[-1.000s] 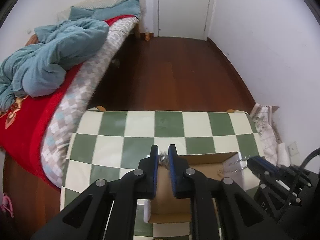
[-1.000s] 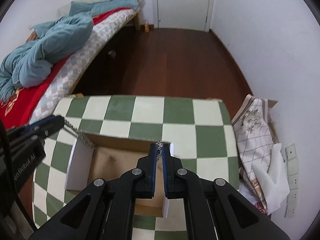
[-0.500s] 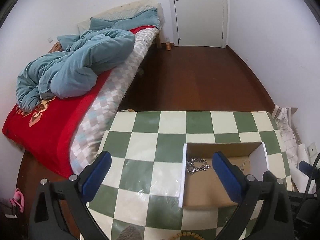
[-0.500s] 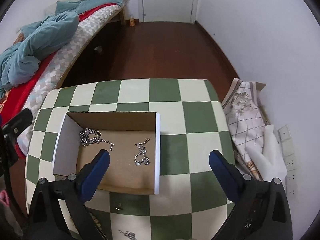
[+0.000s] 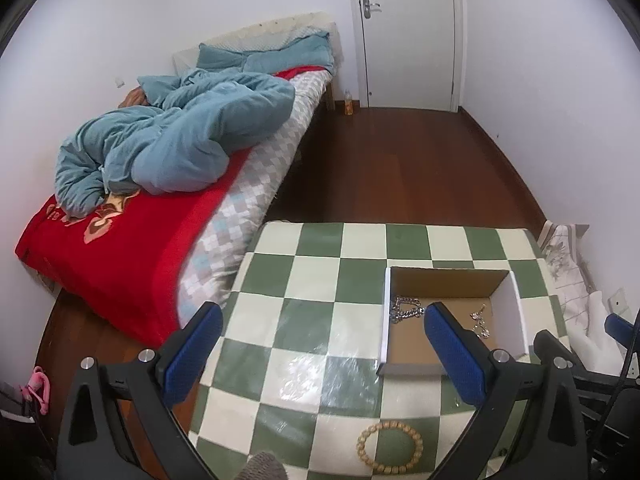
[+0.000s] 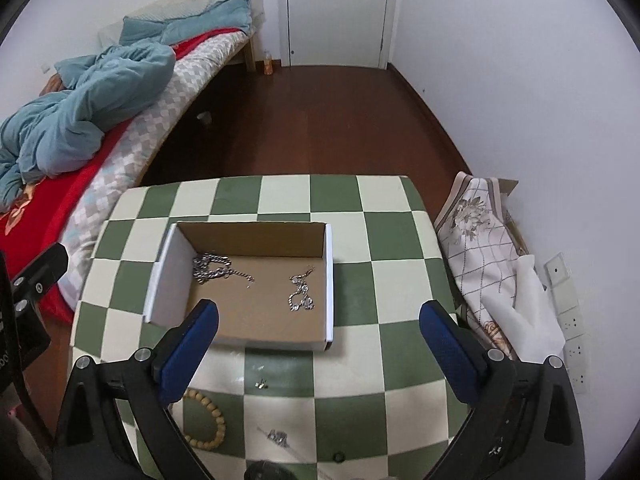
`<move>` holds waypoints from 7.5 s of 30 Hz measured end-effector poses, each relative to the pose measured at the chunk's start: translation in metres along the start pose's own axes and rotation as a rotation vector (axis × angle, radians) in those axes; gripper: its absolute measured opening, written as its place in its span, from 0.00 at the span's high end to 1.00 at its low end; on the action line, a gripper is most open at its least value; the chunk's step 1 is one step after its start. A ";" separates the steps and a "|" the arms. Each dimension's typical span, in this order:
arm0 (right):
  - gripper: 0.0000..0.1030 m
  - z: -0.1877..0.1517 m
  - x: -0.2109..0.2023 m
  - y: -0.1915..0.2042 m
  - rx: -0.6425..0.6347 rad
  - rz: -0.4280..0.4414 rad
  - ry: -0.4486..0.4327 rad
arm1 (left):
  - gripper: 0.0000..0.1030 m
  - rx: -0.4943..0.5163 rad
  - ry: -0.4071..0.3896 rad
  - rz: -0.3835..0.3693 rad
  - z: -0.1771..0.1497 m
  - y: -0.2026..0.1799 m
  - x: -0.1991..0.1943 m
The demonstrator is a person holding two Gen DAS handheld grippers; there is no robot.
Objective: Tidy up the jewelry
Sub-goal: 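Grasp the small black ring with the right tool while the left tool approaches the black watch band, then close the left tool on the black watch band while the right tool holds the ring, then carry the watch band and ring over the white box with both tools, then open both tools to release the watch band and ring into the box, then grasp the wooden bead bracelet with the left tool while the right tool grasps the silver pendant chain, then lift the bead bracelet with the left tool while the right tool carries the pendant chain over the box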
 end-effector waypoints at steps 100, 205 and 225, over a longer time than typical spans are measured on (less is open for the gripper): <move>0.88 -0.029 -0.016 -0.001 -0.044 0.099 -0.104 | 0.97 0.105 -0.050 -0.131 -0.011 -0.052 -0.008; 0.64 -0.168 0.091 0.021 -0.122 0.101 0.262 | 0.93 0.238 0.333 -0.077 -0.183 -0.029 0.091; 0.97 -0.167 0.084 0.031 -0.080 0.093 0.196 | 0.94 0.173 0.287 -0.072 -0.174 -0.021 0.079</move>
Point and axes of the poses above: each gripper's, at about its wrist camera, not at the fingertips, and x roughly the way its jaws point, y to its left, z to its top, the point moved 3 cm from there along x, roughly the way its jaws point, and after that the axes turned 15 degrees about z, right-handed, at the moved point
